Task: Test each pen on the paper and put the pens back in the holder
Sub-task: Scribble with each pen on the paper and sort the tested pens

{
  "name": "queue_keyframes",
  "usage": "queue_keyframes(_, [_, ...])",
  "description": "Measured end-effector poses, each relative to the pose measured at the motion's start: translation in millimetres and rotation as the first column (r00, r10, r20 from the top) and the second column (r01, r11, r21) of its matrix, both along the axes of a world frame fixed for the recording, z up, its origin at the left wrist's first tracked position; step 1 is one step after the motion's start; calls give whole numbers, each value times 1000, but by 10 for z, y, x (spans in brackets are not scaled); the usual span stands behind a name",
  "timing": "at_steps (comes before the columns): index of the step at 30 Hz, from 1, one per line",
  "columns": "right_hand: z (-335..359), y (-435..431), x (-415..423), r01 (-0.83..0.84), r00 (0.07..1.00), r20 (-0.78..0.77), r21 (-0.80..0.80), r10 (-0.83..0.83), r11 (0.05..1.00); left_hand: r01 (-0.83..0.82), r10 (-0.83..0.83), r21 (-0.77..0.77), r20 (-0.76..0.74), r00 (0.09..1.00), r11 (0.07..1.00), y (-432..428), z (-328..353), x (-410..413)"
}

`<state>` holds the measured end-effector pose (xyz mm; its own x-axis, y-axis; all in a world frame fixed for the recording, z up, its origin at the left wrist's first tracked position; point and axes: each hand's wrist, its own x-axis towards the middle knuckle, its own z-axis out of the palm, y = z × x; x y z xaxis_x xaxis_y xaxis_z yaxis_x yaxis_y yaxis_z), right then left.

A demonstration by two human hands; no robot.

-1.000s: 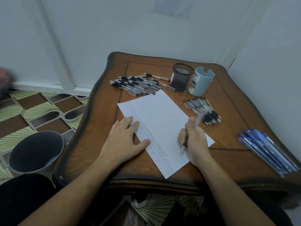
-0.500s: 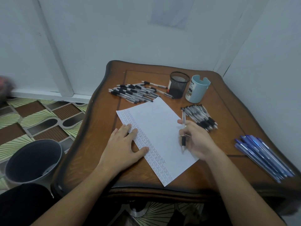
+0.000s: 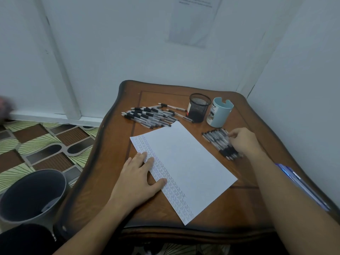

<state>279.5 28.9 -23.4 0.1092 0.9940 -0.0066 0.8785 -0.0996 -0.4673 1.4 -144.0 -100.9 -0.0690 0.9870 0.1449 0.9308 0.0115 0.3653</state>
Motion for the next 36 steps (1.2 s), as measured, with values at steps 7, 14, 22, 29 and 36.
queue_keyframes(7, [-54,60,70,41,997,-63,49,-38,998,-4,4,0,8,1000,1000,0,22,8])
queue_keyframes(14, [-98,95,-350,-66,998,40,266,57,962,-6,6,0,4,1000,1000,-1,26,13])
queue_keyframes(22, [-453,189,-1513,-342,901,-272,32,338,939,-7,7,-1,-6,1000,1000,-2,16,6])
queue_keyframes(29, [-516,312,-1679,-258,947,-188,46,262,965,-2,2,-9,-17,1000,1000,-4,11,-14])
queue_keyframes(36, [-107,119,-1261,-87,370,-929,-40,-5,995,-3,3,-19,-34,999,1000,-5,12,-17])
